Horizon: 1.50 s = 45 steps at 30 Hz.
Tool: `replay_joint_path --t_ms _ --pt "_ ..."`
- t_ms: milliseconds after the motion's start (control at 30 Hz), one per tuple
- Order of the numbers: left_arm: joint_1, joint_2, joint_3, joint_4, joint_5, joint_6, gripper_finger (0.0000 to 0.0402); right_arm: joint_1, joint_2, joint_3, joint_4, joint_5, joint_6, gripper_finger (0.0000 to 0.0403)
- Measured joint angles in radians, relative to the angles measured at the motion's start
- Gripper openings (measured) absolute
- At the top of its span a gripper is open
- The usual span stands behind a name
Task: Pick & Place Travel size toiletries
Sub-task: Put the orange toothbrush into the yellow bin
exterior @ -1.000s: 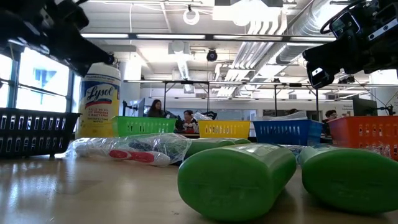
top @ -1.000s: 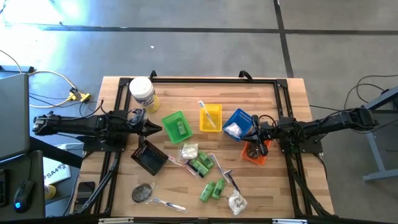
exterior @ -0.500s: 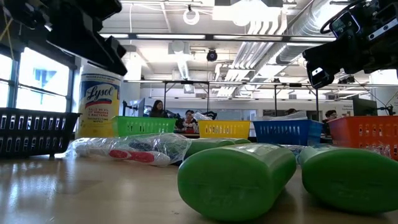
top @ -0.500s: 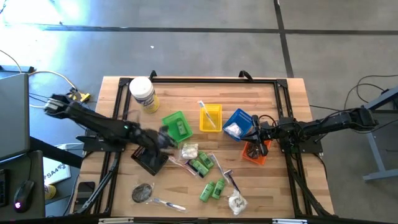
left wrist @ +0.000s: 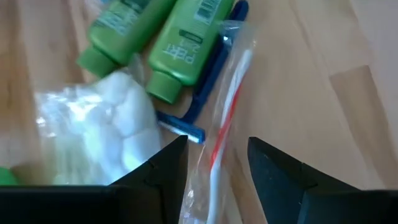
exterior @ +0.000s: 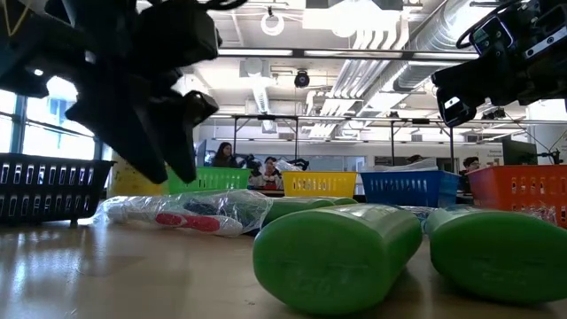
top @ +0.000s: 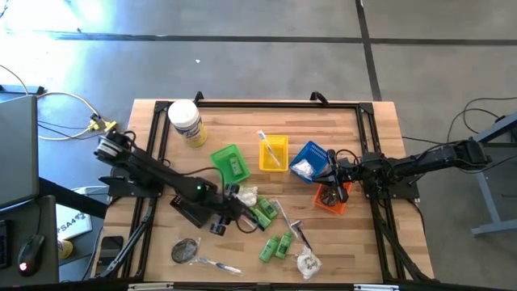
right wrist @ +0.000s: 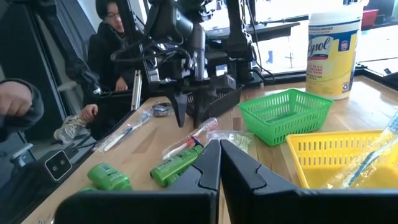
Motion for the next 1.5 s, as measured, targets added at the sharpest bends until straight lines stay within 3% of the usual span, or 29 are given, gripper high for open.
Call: replay_joint_path --t_ms 700,833,1033,1267,1500 --pt "0.0 0.115 0.005 -0.026 -0.003 -0.018 0.0157 0.0 0.0 0.0 -0.002 0.003 0.0 0.0002" --pt "0.0 0.116 0.004 -0.025 0.018 -0.013 0.0124 0.0 0.0 0.0 -0.002 0.003 0.0 0.0002" --pt "-0.002 0.113 0.033 -0.068 0.028 0.0 0.002 0.0 0.0 0.0 -0.002 0.002 0.001 0.0002" --pt "-0.016 0.075 0.132 -0.187 0.022 0.089 0.0045 0.0 0.0 0.0 -0.002 0.0 0.008 0.0002" --pt "-0.033 -0.111 0.151 -0.202 0.027 0.233 0.0013 0.0 0.0 0.0 -0.003 0.0 0.008 0.0002"
